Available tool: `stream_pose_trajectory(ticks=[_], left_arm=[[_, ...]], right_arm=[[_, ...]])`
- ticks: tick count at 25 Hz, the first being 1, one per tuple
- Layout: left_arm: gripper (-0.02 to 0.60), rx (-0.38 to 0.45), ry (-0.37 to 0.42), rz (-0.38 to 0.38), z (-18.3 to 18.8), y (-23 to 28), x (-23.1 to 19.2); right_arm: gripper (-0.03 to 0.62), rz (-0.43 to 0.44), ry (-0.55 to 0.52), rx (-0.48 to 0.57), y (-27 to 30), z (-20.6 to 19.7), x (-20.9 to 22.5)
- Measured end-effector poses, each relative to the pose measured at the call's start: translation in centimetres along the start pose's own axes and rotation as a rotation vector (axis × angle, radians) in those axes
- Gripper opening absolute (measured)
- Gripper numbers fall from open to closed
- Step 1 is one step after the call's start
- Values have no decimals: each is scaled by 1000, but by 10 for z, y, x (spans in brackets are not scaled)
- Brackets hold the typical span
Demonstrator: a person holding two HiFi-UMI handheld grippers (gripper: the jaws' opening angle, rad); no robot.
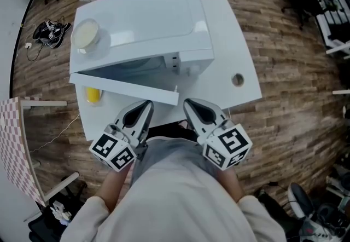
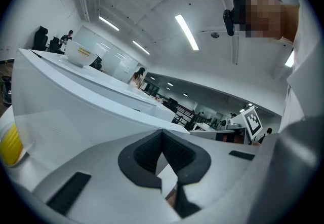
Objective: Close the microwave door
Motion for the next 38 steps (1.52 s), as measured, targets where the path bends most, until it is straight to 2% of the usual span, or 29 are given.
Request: stream_pose_trajectory(ticks=[20,38], left_arm=[[14,0,-30,-40,3,10,-9],[14,7,-69,-44,10,14,-23]], right_arm=[[23,-9,-6,-18,11,-2,-7],[23,-31,16,-4,22,11,3]])
Point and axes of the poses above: the fingertips, and each gripper's own axes: y forward along the fingers, x to its right, z out of its top, the point moved 2 cm from there along -y, backward along the fingers, and after that the axes turned 13 degrees about -x, right-handed, at the moved point
